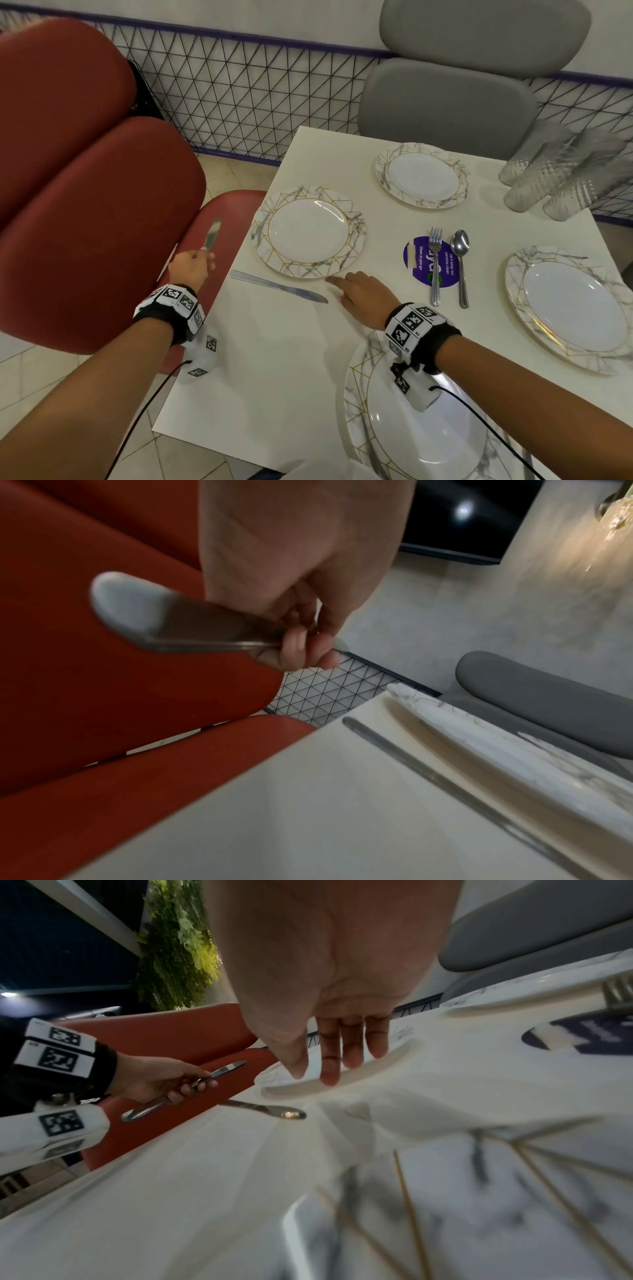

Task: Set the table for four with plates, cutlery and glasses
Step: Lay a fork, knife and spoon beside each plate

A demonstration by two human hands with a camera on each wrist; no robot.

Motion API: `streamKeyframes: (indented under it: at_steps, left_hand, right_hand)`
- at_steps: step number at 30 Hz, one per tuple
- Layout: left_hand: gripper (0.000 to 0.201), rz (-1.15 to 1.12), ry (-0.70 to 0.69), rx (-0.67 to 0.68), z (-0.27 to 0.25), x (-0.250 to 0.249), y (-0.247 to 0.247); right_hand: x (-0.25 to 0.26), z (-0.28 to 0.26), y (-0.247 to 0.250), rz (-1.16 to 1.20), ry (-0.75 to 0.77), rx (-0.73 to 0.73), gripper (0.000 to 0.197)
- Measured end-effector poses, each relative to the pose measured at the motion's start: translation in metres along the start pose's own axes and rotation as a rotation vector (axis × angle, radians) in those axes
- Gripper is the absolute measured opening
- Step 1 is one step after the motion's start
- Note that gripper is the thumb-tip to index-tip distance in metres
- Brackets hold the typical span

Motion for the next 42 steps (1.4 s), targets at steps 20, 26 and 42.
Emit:
streamKeyframes:
  at_steps: [20,26,42]
  left_hand:
    - [0.023,-0.105,-0.287,0.557,-0.025,-0.119,-0.103]
    - [0.018,-0.072,-0.309,0.622,-0.018,-0.146,-0.122]
    - [0.017,-0.207,-0.176,0.435,0.052,-0.151,-0.124]
  right_hand:
    - [-0.035,0.094,0.093,0.372,-0.2,-0.327,0.029]
    - [-0.064,0.105,0.108,0.433,-0.259,-0.462,0.028]
    - [-0.188,0.117,0.153,1.354,-0.789,-0.44,0.013]
Point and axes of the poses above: each hand's wrist, its own z-axis towards the middle knuckle, its own y-axis out of the back of the hand, x = y × z, the point moved 2 cm from there along z, towards the middle knuckle
